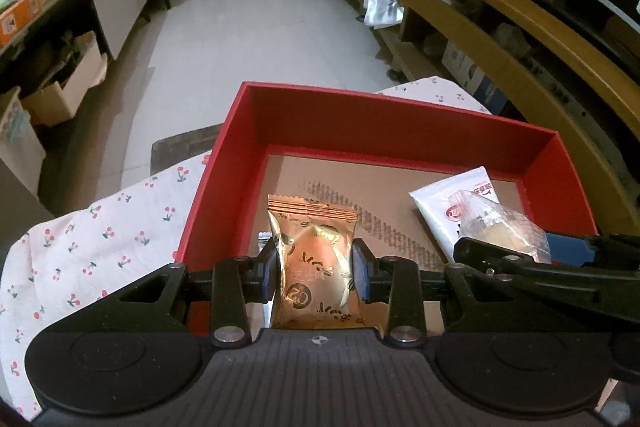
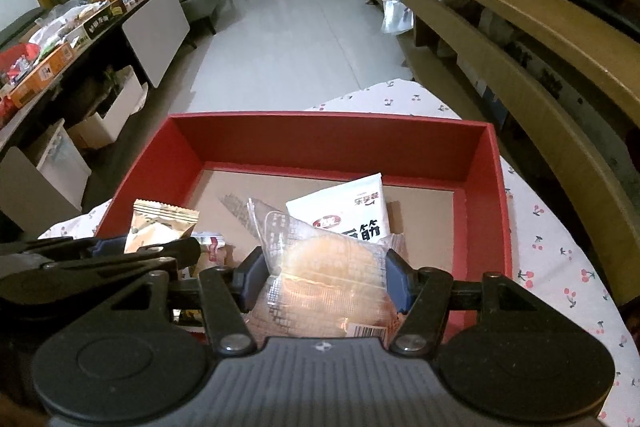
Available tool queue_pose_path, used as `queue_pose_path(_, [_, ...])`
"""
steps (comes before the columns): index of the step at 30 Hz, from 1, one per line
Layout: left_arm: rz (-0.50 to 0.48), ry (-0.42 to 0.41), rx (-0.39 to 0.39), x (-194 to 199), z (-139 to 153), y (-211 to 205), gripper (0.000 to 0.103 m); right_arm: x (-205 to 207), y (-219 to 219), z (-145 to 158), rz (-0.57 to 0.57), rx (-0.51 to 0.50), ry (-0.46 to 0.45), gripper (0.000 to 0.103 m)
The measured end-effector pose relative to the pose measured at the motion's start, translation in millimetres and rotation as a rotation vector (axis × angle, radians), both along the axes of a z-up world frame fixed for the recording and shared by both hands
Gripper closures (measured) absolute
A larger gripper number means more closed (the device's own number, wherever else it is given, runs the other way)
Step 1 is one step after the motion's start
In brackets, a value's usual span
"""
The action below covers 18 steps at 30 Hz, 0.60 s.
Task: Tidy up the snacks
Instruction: 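Carry the gold packet and the bun into the red box, then open both grippers to drop the gold packet and bun, then withdraw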
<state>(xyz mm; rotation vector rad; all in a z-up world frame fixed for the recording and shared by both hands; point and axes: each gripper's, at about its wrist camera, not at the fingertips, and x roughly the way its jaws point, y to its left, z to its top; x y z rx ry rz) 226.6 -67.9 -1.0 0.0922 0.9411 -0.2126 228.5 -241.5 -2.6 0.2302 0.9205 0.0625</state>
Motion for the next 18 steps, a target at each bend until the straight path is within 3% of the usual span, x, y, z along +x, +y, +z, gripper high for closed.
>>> queue_pose_path(5, [0.010, -0.001, 0.009, -0.2, -1.5, 0.6, 0.055, -0.9, -0.3, -2.3, 0.002, -0.001, -0.006, 0.025])
queue_pose_path(10, [0.021, -0.009, 0.025, -1.9, 0.9, 4.4, 0.033, -1.6, -1.8, 0.4, 0.014, -0.012, -0.016, 0.024])
queue_pose_path(18, [0.033, -0.039, 0.007, -5.5, 14.4, 11.0, 0.027, -3.7, -1.4, 8.4, 0.012, 0.006, -0.038, 0.023])
